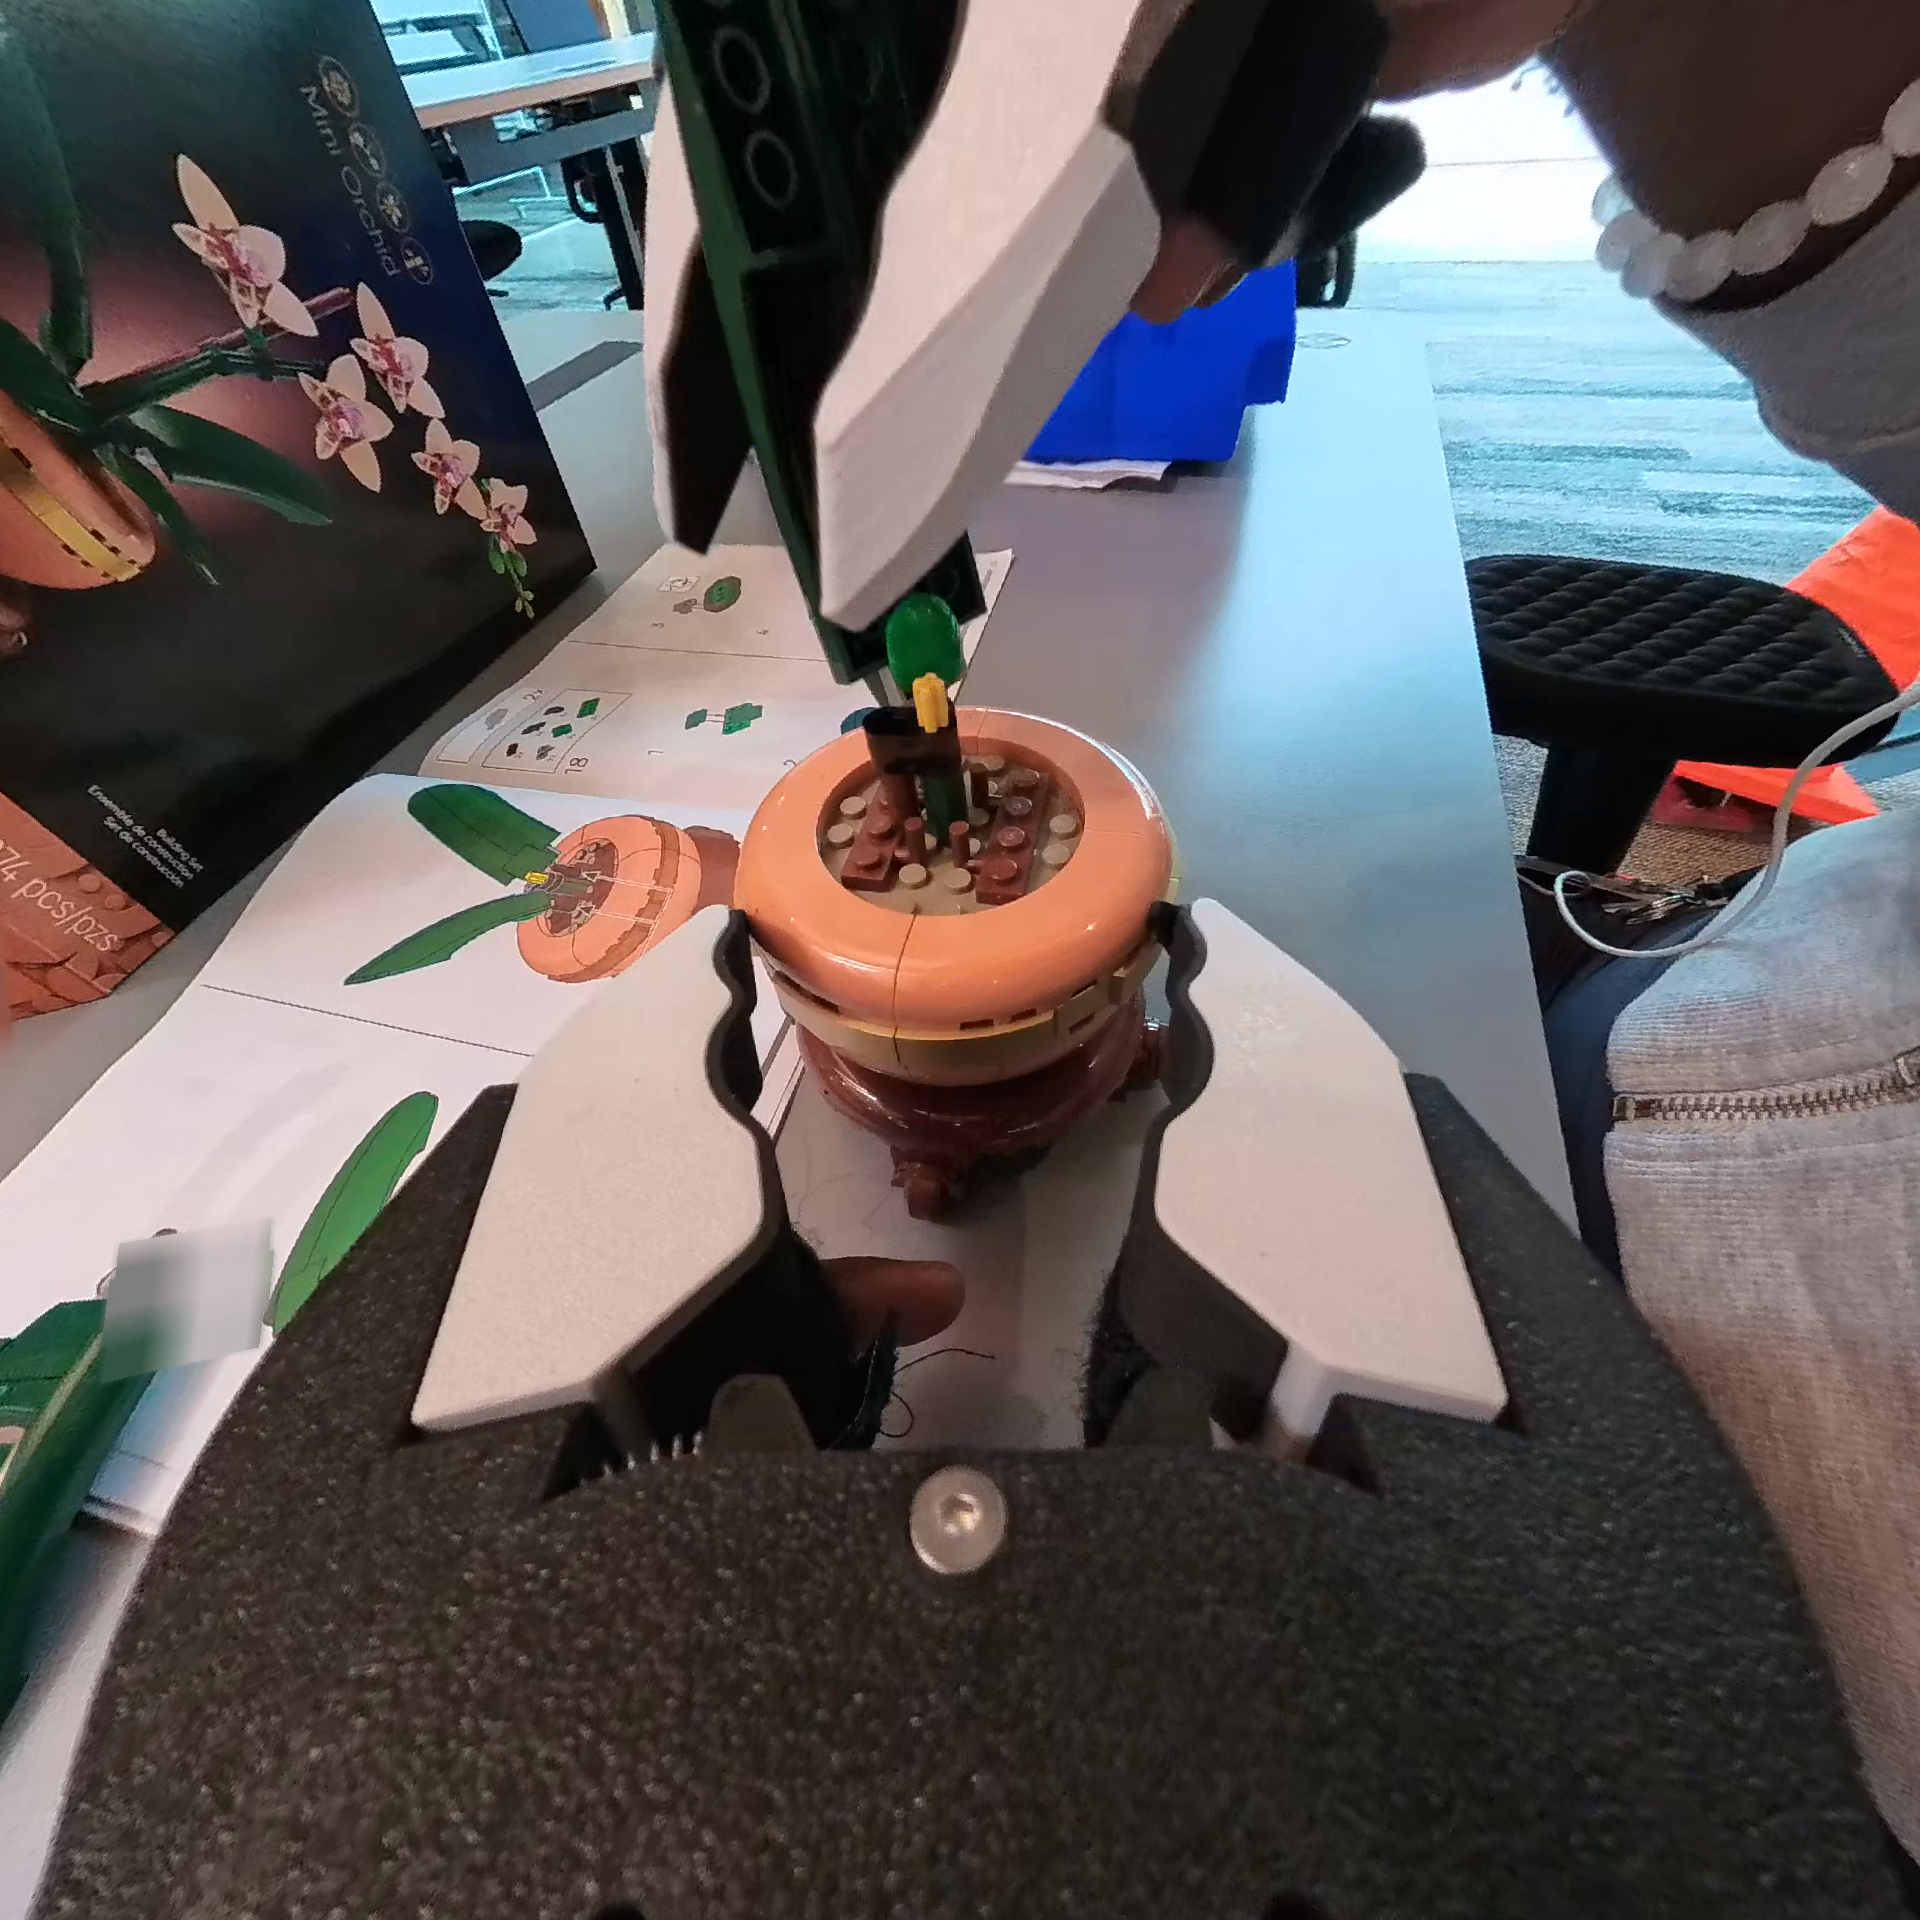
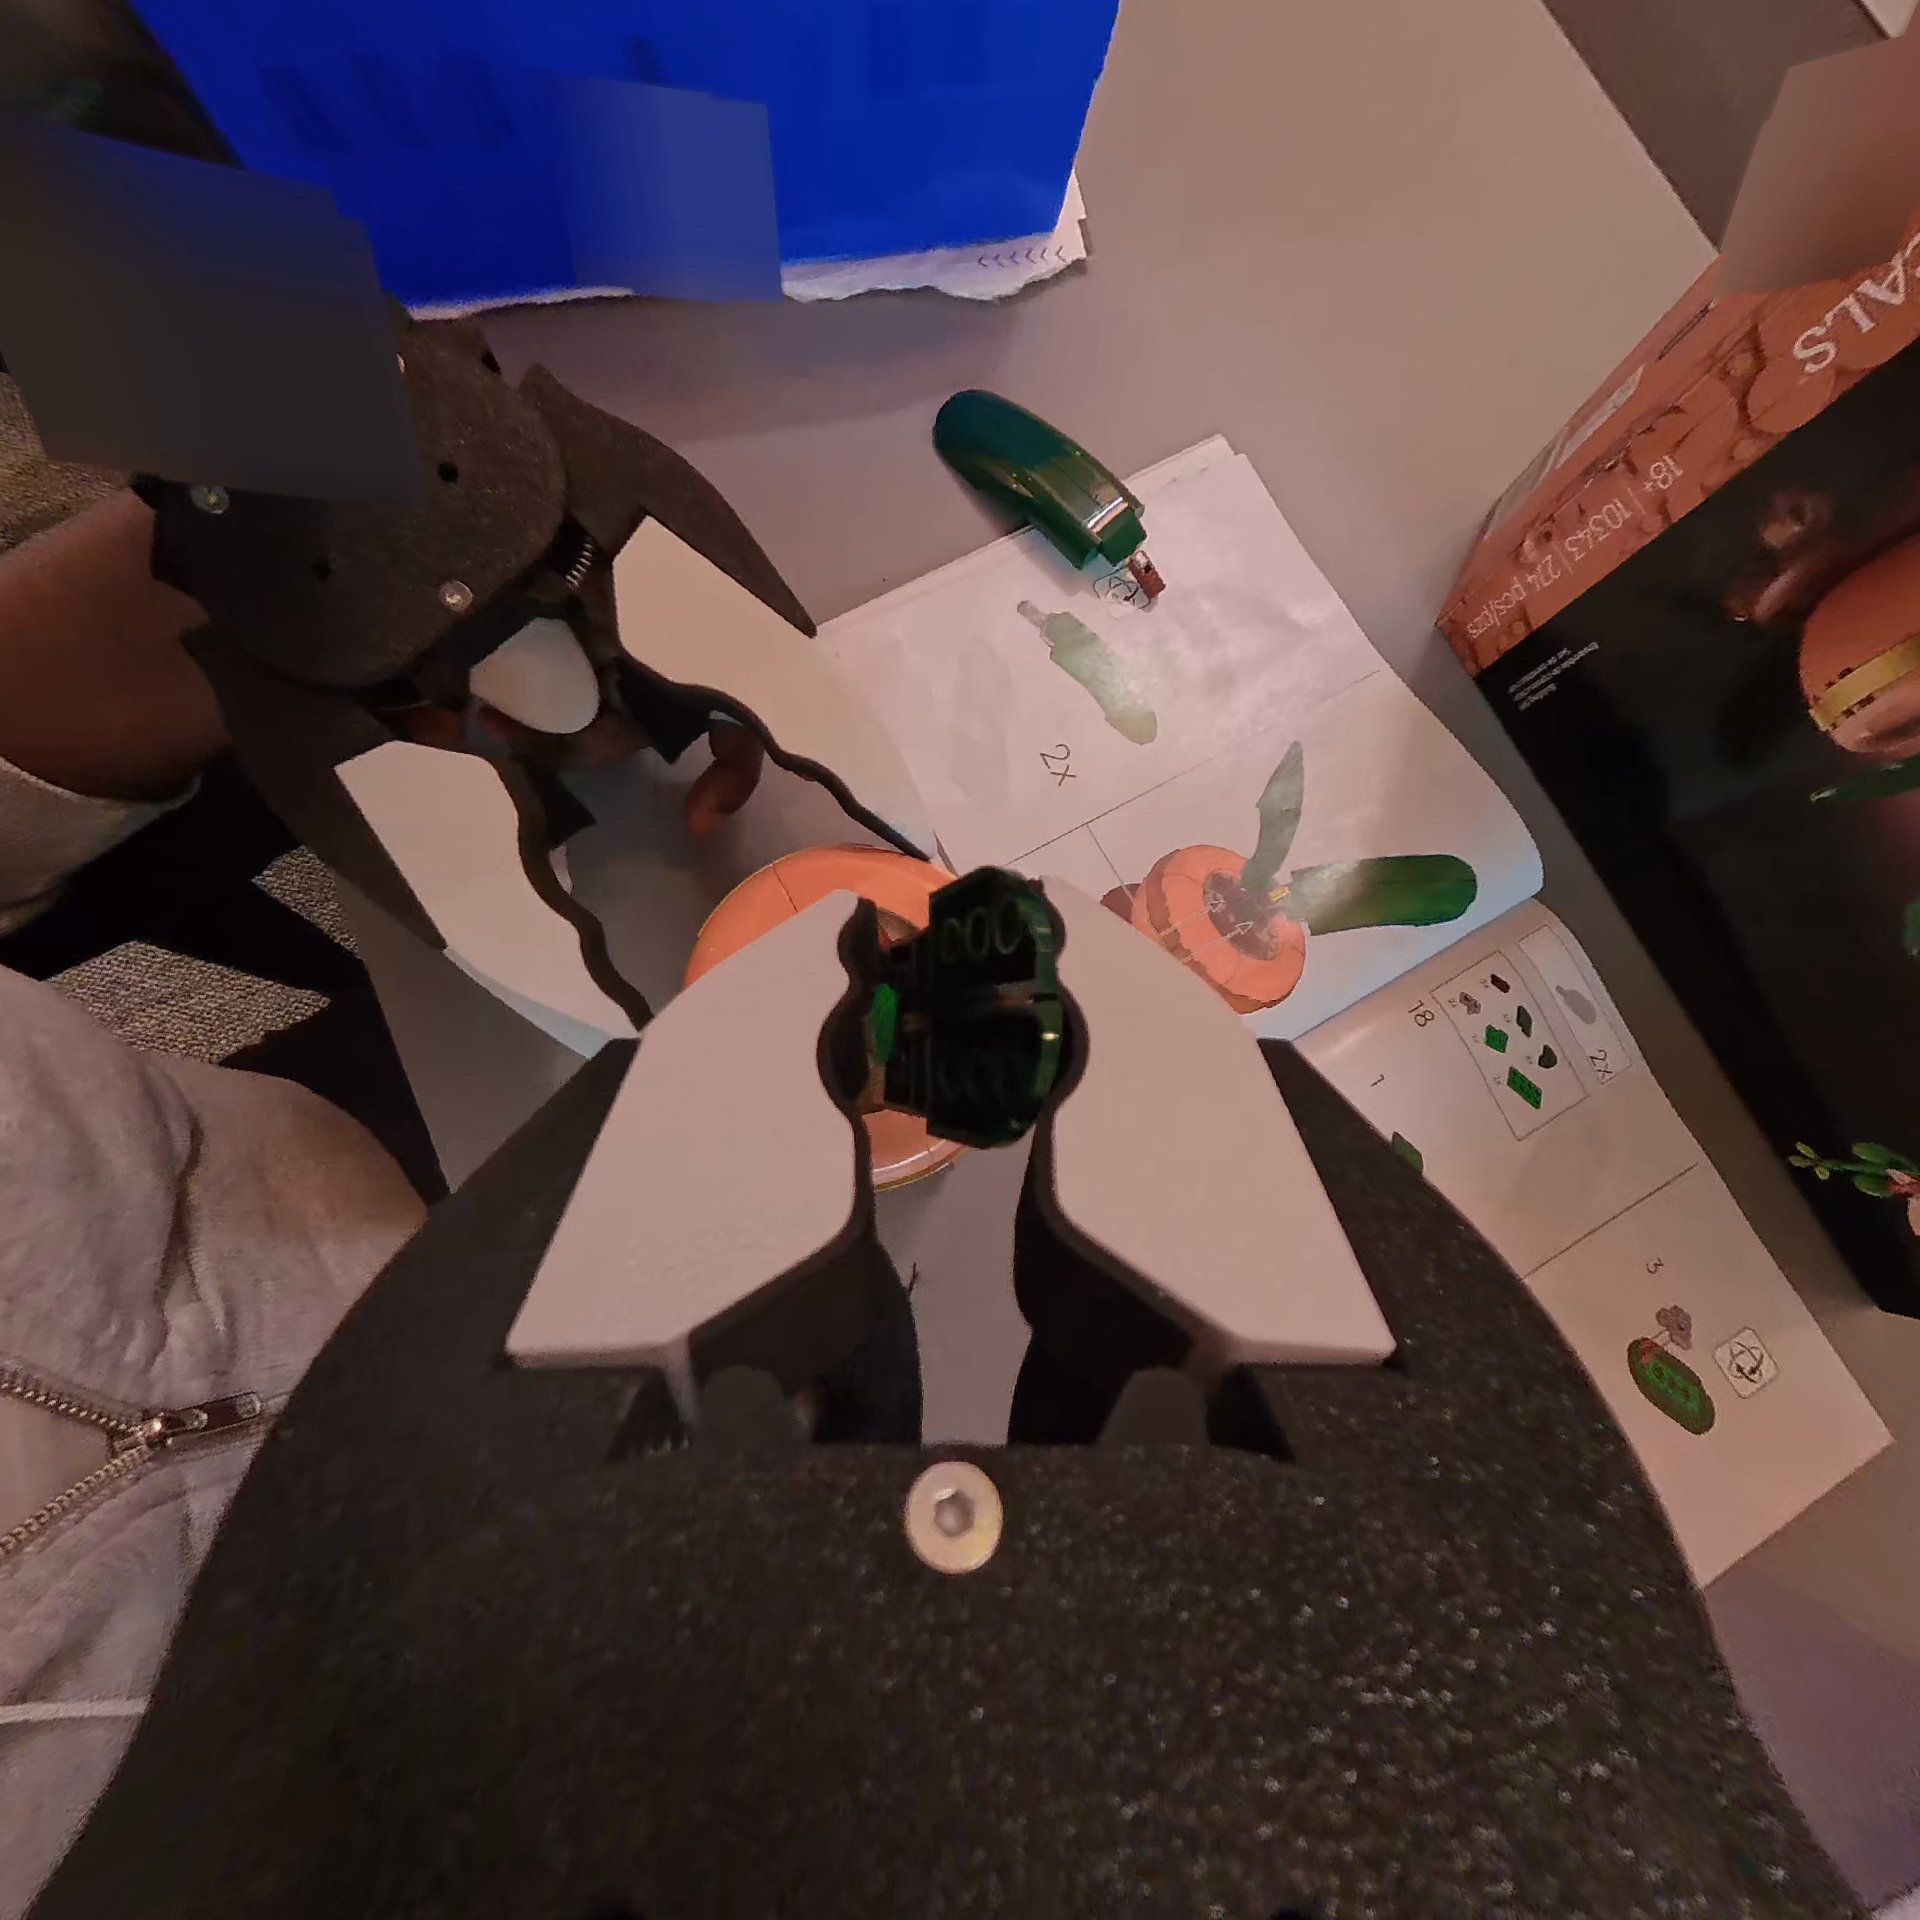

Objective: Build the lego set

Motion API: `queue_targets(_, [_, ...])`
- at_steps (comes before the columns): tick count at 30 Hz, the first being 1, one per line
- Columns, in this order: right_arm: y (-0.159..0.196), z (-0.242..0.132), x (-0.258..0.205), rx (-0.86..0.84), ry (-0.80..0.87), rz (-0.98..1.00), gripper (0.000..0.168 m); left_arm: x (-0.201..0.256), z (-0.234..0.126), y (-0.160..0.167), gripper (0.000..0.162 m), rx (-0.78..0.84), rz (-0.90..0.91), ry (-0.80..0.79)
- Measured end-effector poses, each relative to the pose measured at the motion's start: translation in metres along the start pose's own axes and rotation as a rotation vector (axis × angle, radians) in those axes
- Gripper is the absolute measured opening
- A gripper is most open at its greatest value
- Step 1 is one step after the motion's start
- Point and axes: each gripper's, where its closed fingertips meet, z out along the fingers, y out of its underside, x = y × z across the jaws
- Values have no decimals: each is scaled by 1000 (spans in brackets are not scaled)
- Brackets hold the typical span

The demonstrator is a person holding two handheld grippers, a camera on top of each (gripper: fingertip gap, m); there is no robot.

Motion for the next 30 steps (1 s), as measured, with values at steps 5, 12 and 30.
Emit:
queue_targets(5, [-9, -3, -1, 64, -55, 43, 46, 0, 1, 0, 76, 2, 0, 3])
queue_targets(12, [10, -24, 2, 251, -118, 171, 55, 1, 0, 0, 76, 4, 2, 5])
queue_targets(30, [21, -8, -3, 405, -109, 137, 14, 5, 0, -10, 77, -37, 11, -253])
